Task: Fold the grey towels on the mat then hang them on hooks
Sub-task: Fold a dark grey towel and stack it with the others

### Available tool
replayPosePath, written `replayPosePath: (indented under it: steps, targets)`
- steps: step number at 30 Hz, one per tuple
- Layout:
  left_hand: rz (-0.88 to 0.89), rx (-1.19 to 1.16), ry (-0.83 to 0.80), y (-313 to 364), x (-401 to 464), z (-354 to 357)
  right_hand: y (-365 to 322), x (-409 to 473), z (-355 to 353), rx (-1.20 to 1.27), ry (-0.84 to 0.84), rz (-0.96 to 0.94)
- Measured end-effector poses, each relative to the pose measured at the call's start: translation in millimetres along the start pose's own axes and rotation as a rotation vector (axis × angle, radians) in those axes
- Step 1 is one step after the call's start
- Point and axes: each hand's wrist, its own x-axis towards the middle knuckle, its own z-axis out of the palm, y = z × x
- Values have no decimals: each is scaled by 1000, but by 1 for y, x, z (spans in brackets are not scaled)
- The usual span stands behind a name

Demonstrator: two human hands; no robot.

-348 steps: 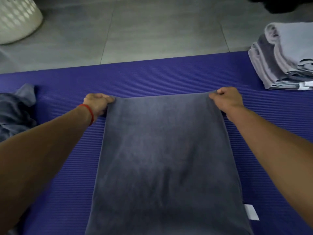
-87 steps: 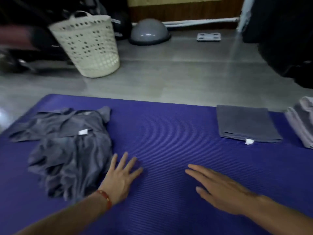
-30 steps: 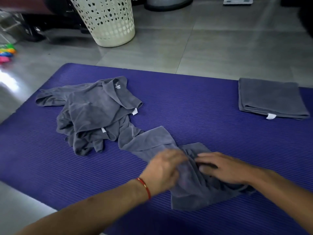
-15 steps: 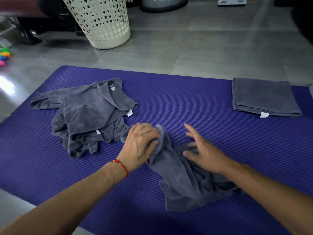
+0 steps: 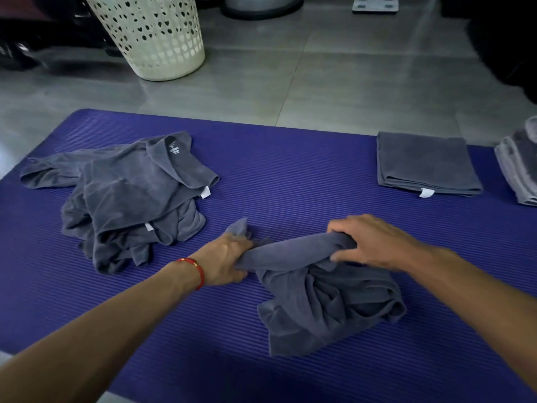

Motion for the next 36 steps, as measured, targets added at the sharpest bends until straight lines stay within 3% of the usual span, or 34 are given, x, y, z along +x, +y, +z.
replayPosePath:
  steps: [3, 6, 9, 12, 15, 18, 21, 23, 26, 29, 36]
  targets:
    - [-5, 197, -17, -11, 7, -1, 7, -15, 2, 73, -79, 85]
    - [-133, 412, -63, -17, 8, -15, 23, -27, 0, 106, -58, 195]
    - [-211, 381, 110, -30, 10, -15, 35, -37, -5, 276, 51, 277]
    - [-370, 179, 339, -47, 13, -16, 42, -45, -11, 490, 170, 324]
    - [-422, -149, 418, -52, 12, -33, 48, -52, -22, 744, 266, 358]
    - [-306, -543, 478, -43, 10, -61, 54, -64, -44, 820, 356, 434]
    - [-88, -926, 518, -19, 10, -92, 60, -80, -73, 871, 658, 483]
    - [54, -1274, 456, -3, 16, -104, 62, -96, -84, 1103, 828, 499]
    - [111, -1508, 172, 18, 30, -107, 55, -128, -69, 1265, 739, 622]
    - [94, -1472, 11, 32, 46, -99, 50, -163, -38, 1115, 667, 735]
    - [116, -1361, -44, 98, 91, -91, 76, -254, -6, 1108, 1050, 851]
